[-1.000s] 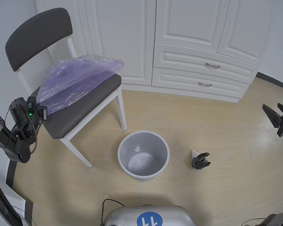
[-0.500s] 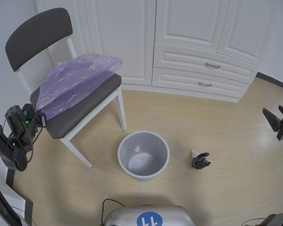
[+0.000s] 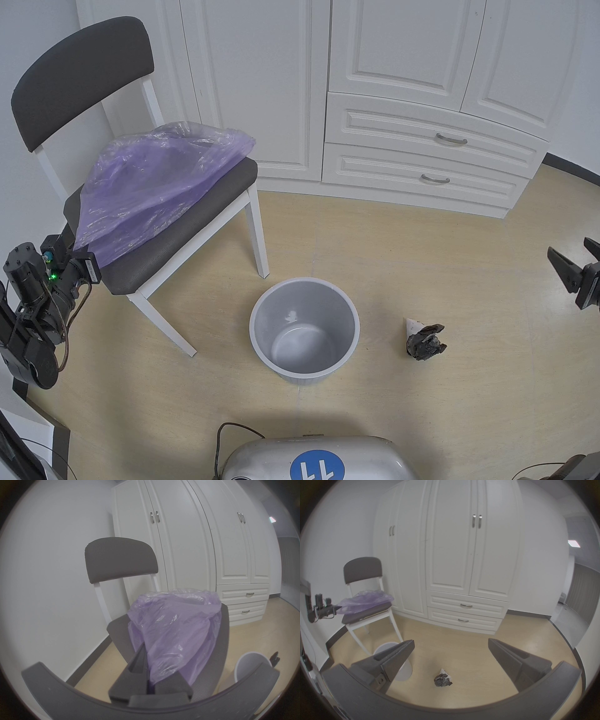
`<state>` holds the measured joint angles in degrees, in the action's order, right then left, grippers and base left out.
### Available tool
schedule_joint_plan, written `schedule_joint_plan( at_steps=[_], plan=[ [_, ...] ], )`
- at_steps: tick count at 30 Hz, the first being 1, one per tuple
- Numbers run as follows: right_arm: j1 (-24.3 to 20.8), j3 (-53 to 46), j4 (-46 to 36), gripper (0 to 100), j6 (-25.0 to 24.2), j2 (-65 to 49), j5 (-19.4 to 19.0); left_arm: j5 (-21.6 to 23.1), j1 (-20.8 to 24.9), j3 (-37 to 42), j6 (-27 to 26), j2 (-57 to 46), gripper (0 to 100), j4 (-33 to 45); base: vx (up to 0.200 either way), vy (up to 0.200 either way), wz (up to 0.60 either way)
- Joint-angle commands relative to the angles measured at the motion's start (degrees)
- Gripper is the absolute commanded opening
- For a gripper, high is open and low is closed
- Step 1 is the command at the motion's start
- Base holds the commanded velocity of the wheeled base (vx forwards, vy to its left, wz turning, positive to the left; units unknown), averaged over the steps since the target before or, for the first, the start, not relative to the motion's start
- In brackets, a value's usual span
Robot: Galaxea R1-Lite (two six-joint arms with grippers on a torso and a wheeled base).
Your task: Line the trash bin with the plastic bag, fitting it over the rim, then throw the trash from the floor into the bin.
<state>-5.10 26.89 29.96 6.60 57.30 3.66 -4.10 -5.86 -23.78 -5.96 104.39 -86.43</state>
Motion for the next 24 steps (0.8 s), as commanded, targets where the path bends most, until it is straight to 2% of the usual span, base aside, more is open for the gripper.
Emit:
schedule_joint_plan(
  at_steps=[1,3,4,5,7,11,13,15,18,20,22,23,24],
  plan=[
    [-5.01,-1.49,0.18,100,1.93,-1.49,0.65,0.32,2.35,3.39,1.30,0.29,0,-1.46,0.000,0.000,0.00],
    [-5.10,-1.49,0.18,100,1.93,-1.57,0.74,0.32,2.52,3.39,1.30,0.29,0,-1.46,0.000,0.000,0.00],
    [-7.82,-1.84,0.09,100,1.93,-1.66,2.14,0.40,4.37,-0.74,1.48,-0.24,0,-1.46,0.000,0.000,0.00],
    [-8.44,-1.76,0.18,100,1.84,-0.96,3.02,0.32,4.72,-2.50,1.83,-0.50,0,-1.37,0.000,0.000,0.00],
    [-8.79,-1.40,0.18,100,1.75,-0.52,3.20,0.58,5.07,-3.02,1.74,-0.76,0,-1.37,0.000,0.000,0.00],
    [-13.01,2.38,0.18,100,1.93,3.44,3.46,0.67,10.26,-4.25,-0.10,-1.56,0,-1.20,0.000,0.000,0.00],
    [-14.24,2.46,0.18,100,1.84,3.61,3.46,0.67,10.96,-3.99,-0.54,-1.82,0,-1.28,0.000,0.000,0.00],
    [-19.16,2.20,0.27,100,0.26,3.70,3.46,0.84,13.77,-3.20,-0.89,-3.58,0,-1.11,0.000,0.000,0.00],
    [-24.17,1.94,0.18,100,-1.32,3.70,4.25,1.11,15.97,-3.20,-0.89,-6.30,0,0.21,0.000,0.000,0.00],
    [-28.21,1.76,0.18,100,-2.11,3.96,7.24,1.20,18.70,-2.76,-0.72,-10.08,0,2.85,0.000,0.000,0.00],
    [-29.18,1.67,0.18,100,-2.64,4.32,8.56,1.20,20.01,-2.41,-0.63,-11.66,0,3.99,0.000,0.000,0.00],
    [-30.76,1.85,0.45,100,-3.96,5.90,10.67,1.20,22.91,-1.35,-0.54,-15.62,0,6.10,0.000,0.000,0.00],
    [-31.03,1.85,0.62,100,-4.49,6.25,11.20,1.20,23.53,-1.26,-0.54,-16.85,0,6.98,0.000,0.000,0.00]
  ],
)
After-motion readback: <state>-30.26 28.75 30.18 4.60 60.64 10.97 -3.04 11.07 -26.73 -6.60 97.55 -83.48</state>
